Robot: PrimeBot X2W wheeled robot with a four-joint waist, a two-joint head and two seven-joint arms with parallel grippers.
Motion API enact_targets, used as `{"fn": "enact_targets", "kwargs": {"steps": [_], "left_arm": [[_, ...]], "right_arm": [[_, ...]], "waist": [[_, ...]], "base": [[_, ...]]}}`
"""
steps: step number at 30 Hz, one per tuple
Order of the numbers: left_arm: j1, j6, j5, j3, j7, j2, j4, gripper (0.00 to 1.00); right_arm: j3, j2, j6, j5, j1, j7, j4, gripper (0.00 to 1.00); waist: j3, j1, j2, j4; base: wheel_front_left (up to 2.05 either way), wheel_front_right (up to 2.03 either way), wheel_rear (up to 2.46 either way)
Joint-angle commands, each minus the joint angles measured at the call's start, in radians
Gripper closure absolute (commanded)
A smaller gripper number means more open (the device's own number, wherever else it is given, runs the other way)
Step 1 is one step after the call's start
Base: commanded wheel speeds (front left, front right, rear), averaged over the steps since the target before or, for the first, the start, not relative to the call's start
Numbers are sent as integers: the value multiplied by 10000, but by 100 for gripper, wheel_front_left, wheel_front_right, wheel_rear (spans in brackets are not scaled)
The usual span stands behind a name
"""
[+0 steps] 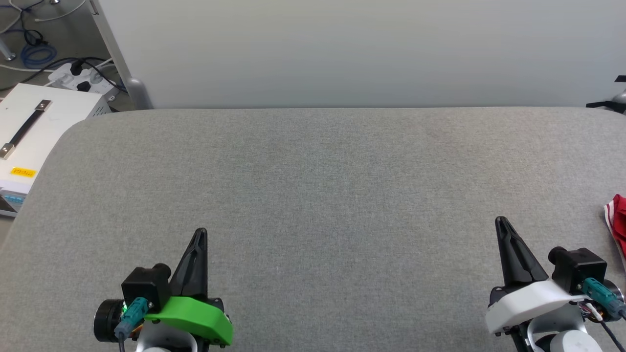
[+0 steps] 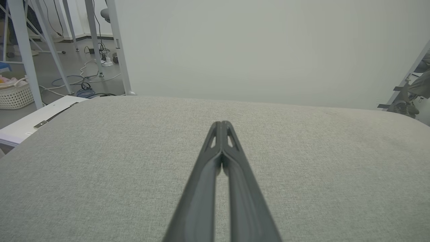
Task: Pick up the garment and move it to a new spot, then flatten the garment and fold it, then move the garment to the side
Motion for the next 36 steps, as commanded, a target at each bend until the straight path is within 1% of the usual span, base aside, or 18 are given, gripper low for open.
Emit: {"fn": "enact_targets", "kwargs": {"steps": [1,36], "left_arm": [[-71,77,146,54,67,-43,-53,100],[-128,441,971,251,809,-125,-371,100]], "right_arm": [[-8,17,-3,-141,21,46,-66,100],[-73,120,-5,-967,36,675,-335,100]], "waist": [[-1,0,0,-2],[-41,0,0,-74]], "base": [[0,0,0],[0,0,0]]}}
